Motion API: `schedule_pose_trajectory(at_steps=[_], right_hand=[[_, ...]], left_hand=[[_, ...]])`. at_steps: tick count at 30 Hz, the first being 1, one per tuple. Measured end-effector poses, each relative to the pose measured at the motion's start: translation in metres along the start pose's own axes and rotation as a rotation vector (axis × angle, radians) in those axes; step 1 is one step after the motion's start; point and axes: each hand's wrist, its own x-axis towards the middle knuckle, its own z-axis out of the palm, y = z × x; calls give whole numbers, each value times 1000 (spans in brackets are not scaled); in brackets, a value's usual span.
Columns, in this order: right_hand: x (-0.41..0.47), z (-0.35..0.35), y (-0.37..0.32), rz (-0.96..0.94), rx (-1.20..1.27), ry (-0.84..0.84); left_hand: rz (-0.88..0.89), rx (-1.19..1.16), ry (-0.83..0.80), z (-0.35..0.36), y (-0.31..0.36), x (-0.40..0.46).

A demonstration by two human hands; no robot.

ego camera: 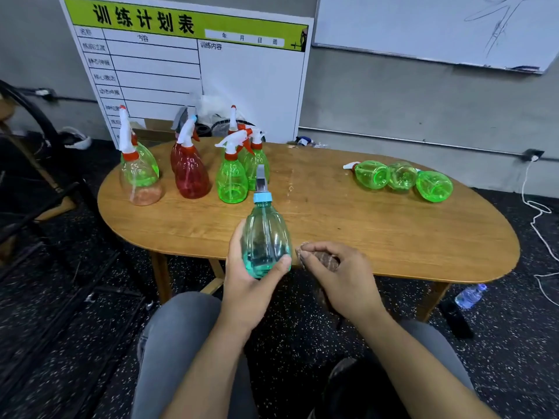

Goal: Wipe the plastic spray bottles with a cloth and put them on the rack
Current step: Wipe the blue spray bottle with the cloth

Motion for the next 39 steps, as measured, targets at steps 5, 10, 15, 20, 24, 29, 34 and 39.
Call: schedule_pose_trajectory(at_steps=[5, 10, 15, 20, 24, 29, 34, 39], right_hand=[[34, 16, 1, -6, -43, -28], [53, 24, 13, -15, -119, -67], [64, 27, 20, 24, -126, -110], [73, 30, 26, 10, -123, -129], [82, 32, 32, 0, -128, -111], [91, 32, 37, 22, -96, -96], [93, 31, 44, 14, -87, -69], [86, 25, 48, 36, -25, -28]], left_hand=[[-30, 74, 130, -15, -16, 41], [-66, 204, 149, -30, -36, 73], [-36, 347, 109, -33, -47, 98], [-6, 464, 137, -32, -49, 121], [-11, 506, 155, -36, -50, 144], [10, 553, 148, -43, -59, 167], [39, 579, 138, -46, -65, 168], [-4, 499, 175, -44, -59, 142]])
